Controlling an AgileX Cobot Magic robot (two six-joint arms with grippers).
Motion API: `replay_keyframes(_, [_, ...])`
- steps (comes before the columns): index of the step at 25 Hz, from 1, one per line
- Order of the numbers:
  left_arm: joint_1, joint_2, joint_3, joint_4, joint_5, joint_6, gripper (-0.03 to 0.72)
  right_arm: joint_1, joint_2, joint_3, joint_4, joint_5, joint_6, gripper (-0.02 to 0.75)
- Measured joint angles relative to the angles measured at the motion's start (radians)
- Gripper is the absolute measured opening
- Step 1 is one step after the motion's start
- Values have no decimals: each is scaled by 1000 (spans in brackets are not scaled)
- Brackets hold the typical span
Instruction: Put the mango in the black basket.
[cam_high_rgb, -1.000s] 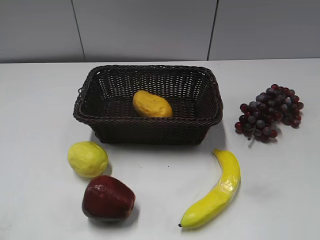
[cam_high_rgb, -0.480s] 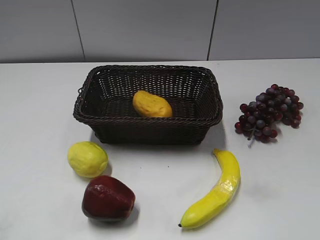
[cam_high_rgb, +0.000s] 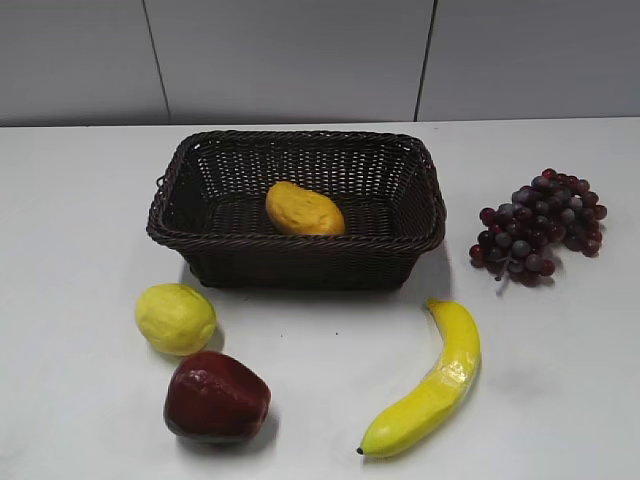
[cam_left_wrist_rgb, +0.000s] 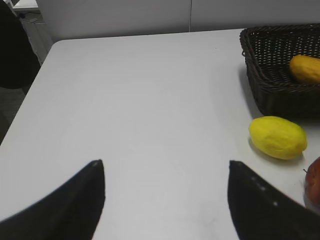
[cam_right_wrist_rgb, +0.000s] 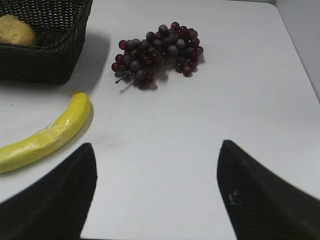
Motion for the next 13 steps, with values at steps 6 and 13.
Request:
replay_keyframes(6, [-18, 0, 0, 0, 0, 0, 581, 0, 0, 0, 0, 0, 0, 574])
replay_keyframes(13, [-69, 0, 0, -1, 0, 0, 581, 0, 0, 0, 0, 0, 0, 574])
